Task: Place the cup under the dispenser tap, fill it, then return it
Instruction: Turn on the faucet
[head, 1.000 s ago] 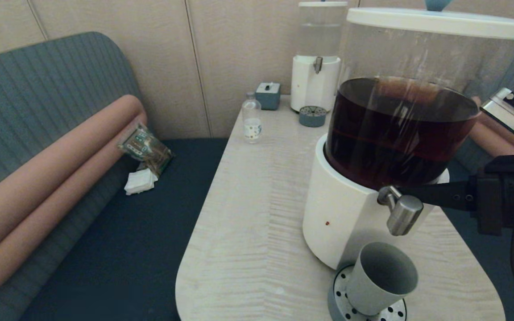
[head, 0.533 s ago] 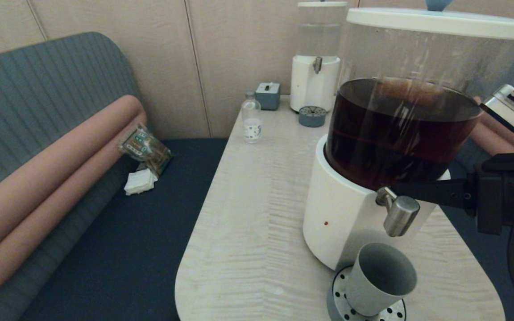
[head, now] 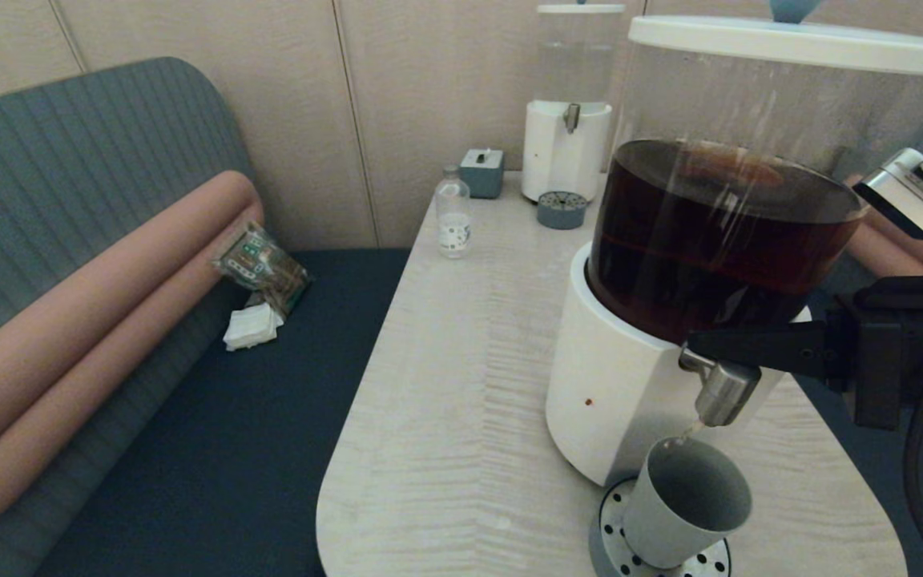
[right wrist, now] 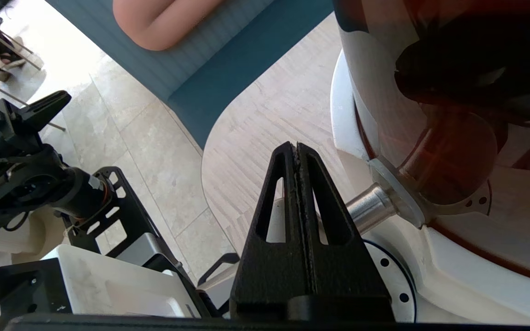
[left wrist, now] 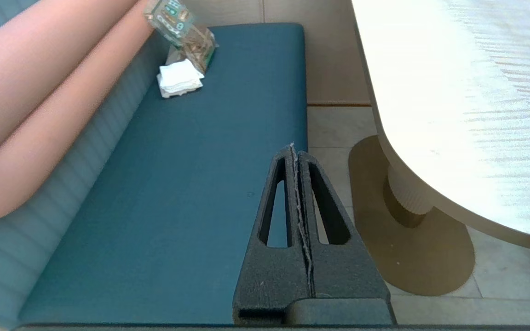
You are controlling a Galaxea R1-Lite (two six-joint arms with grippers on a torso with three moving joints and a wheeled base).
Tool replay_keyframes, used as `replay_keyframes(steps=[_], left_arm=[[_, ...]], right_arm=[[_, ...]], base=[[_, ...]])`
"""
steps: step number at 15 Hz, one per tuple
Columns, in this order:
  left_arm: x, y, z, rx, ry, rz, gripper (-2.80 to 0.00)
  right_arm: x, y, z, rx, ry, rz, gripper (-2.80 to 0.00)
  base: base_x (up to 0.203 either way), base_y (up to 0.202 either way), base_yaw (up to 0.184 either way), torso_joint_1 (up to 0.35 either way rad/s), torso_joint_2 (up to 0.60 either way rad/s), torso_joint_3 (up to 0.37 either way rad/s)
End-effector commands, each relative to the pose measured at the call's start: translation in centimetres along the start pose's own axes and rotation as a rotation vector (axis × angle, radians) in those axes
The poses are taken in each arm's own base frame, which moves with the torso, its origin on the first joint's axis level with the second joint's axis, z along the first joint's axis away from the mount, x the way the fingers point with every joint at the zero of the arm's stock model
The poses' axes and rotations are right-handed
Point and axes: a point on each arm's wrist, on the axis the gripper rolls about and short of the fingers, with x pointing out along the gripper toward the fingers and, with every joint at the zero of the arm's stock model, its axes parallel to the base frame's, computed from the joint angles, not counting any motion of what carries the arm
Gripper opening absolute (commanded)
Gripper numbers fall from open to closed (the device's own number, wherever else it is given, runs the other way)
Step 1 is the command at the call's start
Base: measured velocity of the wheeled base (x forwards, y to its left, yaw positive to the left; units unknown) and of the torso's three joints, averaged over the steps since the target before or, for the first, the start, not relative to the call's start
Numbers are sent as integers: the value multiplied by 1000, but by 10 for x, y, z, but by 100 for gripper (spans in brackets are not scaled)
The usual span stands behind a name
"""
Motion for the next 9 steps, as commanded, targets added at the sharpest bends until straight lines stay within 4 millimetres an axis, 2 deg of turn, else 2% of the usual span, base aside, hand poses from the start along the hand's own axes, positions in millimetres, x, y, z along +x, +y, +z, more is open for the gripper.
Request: replay_keyframes(steps=[1,5,9], left_arm=[[0,0,0,0,1,0,-280],[0,0,0,0,1,0,-280],[0,0,0,0,1,0,-280]], right_arm=[[-1,0,0,0,0,1,-280],[-5,-3,5,-7,-46,-21,-280],[-21,-3,9,-23,-111,-55,-280]], base=[[0,0,0,0,0,0],[0,0,0,0,0,0],[0,0,0,0,0,0]])
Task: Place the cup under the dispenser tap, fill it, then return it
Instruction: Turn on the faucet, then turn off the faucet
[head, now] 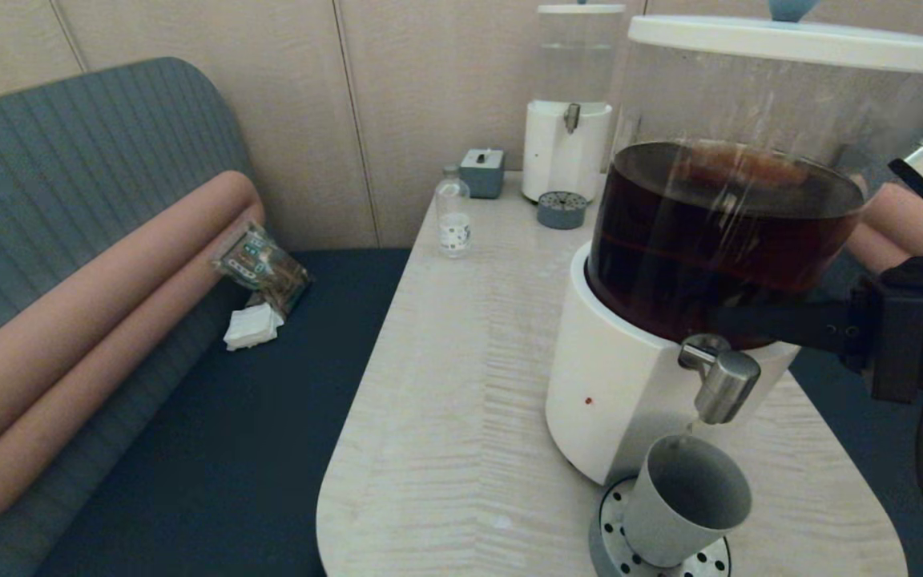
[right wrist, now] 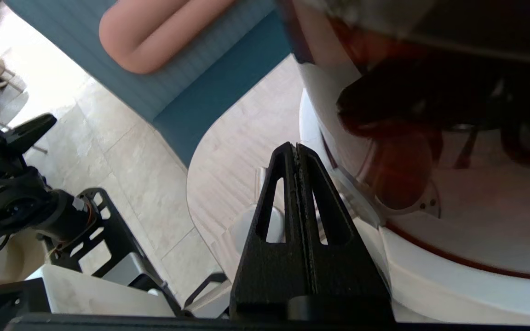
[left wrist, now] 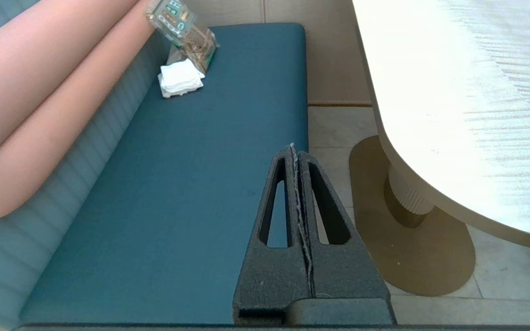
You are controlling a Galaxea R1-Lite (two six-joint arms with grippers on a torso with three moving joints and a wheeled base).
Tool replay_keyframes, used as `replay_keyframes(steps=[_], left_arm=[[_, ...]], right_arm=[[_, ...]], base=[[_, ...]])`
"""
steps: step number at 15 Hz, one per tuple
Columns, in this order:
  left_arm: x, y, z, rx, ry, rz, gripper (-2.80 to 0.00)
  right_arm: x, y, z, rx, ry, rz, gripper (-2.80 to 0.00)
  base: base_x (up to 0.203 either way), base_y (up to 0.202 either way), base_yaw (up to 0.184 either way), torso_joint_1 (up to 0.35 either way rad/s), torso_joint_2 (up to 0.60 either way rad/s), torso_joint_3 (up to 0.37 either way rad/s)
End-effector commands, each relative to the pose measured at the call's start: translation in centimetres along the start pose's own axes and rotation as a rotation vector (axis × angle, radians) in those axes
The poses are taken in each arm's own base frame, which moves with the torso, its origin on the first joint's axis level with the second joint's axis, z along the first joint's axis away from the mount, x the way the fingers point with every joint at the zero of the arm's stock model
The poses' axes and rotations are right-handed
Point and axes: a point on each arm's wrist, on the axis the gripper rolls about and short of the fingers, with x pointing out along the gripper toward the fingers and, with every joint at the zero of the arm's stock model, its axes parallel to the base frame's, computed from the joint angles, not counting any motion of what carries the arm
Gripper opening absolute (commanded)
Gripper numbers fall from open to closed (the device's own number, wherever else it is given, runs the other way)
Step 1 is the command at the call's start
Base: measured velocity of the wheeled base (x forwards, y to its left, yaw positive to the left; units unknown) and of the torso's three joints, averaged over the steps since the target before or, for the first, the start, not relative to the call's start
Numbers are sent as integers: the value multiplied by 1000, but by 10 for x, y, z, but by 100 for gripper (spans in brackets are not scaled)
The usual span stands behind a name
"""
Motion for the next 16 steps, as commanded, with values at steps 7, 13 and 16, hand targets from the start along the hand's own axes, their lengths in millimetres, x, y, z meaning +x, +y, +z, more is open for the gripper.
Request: replay_keyframes(steps=[7,13,16], left_arm=[[0,0,0,0,1,0,-280],[0,0,0,0,1,0,-280],[0,0,0,0,1,2,-280]], right_arm=[[-54,24,-1,-63,-132,-31,-280],[-135,66,-41,-78,-206,-217,-280],[-166,83,-66,-93,-258,-382,-280]], base=[[0,0,0,0,0,0],[0,0,0,0,0,0],[0,0,0,0,0,0]])
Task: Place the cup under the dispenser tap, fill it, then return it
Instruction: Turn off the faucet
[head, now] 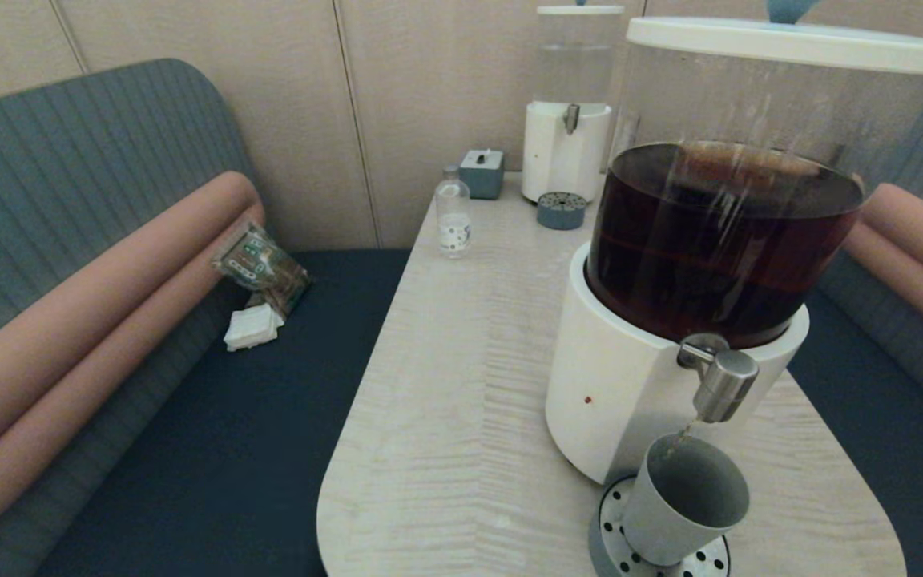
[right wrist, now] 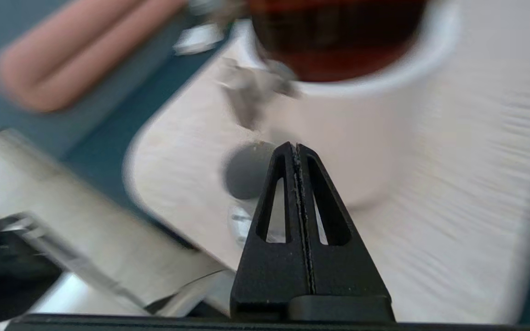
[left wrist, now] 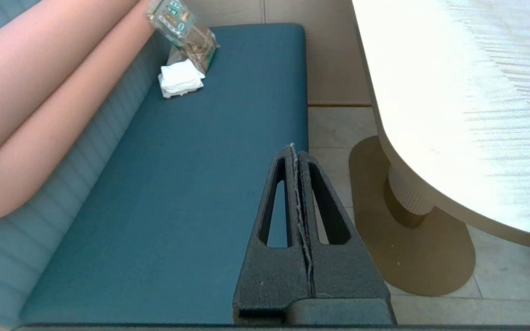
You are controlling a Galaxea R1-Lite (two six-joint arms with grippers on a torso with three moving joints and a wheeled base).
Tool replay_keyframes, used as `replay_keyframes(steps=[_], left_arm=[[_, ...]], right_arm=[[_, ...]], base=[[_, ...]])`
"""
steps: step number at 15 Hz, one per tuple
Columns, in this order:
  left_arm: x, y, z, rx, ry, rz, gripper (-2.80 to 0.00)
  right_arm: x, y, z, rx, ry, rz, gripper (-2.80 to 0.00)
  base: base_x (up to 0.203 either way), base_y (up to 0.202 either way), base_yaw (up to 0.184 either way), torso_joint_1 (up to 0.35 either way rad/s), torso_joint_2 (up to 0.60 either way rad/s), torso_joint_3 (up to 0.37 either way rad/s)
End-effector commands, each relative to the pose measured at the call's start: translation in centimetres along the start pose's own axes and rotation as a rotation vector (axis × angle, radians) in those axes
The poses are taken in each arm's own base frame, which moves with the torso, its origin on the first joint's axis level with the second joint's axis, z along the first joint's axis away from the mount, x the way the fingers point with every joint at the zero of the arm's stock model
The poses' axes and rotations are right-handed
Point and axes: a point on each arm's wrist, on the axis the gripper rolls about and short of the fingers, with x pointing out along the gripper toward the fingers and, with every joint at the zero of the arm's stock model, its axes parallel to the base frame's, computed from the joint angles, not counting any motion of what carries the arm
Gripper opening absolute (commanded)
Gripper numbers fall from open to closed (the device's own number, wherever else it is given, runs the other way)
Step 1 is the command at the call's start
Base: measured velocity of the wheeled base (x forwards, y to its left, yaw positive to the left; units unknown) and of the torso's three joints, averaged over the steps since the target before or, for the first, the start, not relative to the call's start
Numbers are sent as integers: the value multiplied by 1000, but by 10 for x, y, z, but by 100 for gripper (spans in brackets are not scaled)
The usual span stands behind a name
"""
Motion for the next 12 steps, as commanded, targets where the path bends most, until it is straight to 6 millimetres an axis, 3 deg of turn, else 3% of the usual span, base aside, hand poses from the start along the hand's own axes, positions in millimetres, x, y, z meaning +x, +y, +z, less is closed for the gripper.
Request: replay_keyframes(steps=[1,8,12], left_arm=[[0,0,0,0,1,1,-280],[0,0,0,0,1,1,-280],[0,0,0,0,1,1,-280]], right_arm=[[-38,8,-13,-23,-97,-101,-280],[-81,14,-48,-42,-230,-286,-280],[-92,18,-49,-32,-331,-417,-280]], base=[[0,0,0,0,0,0],[0,0,0,0,0,0],[0,0,0,0,0,0]])
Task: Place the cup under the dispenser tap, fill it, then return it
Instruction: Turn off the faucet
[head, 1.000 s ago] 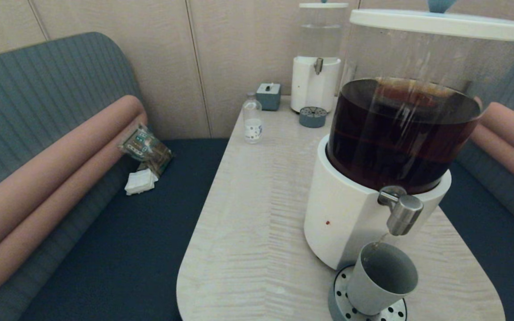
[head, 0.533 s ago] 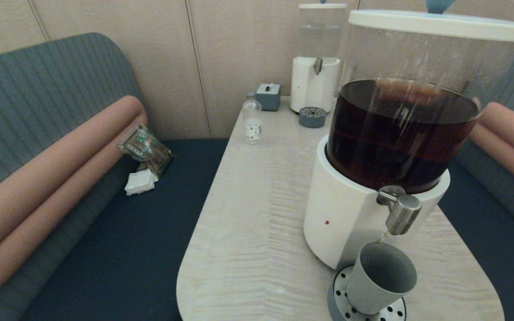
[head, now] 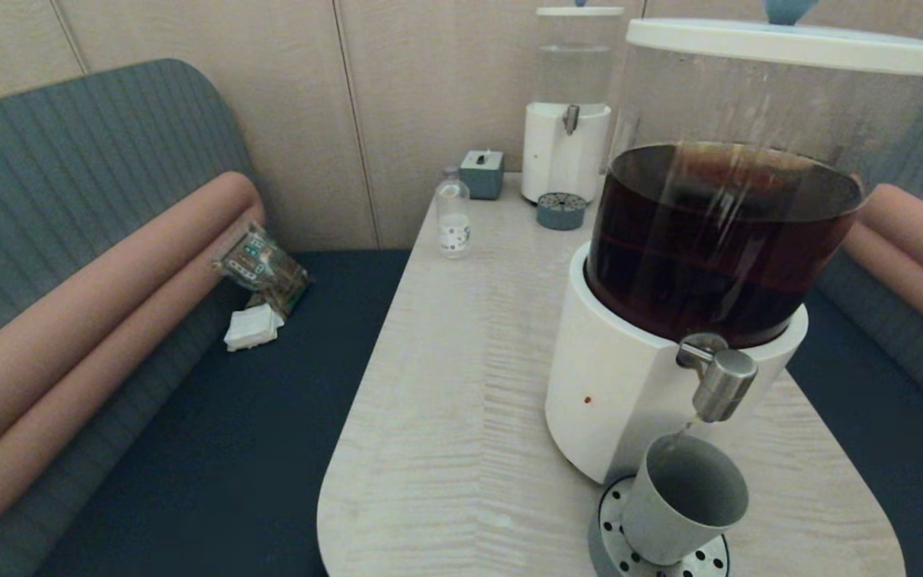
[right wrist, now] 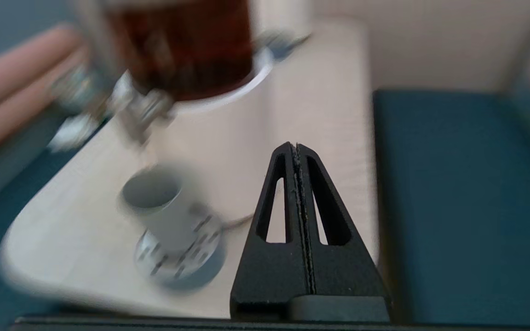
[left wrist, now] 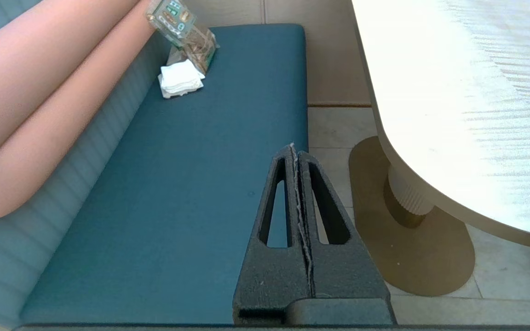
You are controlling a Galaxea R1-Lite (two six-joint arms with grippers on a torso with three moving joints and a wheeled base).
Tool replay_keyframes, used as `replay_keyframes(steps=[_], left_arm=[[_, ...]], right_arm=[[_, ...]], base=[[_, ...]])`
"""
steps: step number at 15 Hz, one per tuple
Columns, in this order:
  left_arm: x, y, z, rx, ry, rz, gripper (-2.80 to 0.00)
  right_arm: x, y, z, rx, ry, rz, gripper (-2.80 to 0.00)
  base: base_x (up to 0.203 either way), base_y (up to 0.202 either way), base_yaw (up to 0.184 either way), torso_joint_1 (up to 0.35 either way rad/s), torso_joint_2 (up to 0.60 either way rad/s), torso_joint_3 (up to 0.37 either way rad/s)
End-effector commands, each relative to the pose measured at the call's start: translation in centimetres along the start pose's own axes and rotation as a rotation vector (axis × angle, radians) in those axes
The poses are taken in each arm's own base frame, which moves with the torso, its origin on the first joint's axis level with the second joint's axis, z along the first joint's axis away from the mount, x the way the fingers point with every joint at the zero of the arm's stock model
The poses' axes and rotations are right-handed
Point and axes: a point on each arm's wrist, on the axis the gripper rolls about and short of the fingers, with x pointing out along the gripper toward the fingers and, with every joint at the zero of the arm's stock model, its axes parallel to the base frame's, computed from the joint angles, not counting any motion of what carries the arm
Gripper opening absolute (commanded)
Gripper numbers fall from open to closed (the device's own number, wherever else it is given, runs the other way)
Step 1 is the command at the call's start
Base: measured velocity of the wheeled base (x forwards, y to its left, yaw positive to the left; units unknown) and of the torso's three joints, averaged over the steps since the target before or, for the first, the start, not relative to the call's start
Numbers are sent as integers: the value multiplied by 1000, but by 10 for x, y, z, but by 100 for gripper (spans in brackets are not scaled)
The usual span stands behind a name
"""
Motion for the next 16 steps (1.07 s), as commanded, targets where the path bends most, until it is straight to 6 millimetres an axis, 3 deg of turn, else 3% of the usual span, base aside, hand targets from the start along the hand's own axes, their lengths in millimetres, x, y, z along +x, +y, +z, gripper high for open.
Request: replay_keyframes(steps=[1,5,11,16], left_arm=[[0,0,0,0,1,1,-280],[0,0,0,0,1,1,-280],[0,0,0,0,-2,1,-280],[0,0,0,0,1,1,-280]], right_arm=[[-5,-1,1,-5,-65,-53,-280],[-2,3,2,-25,-124,-92,-280],[-15,6,26,-144,-210,-84,-280],[-25,15,18,-176,-244,-81,-280]], base=[[0,0,0,0,0,0],[0,0,0,0,0,0],[0,0,0,0,0,0],[0,0,0,0,0,0]])
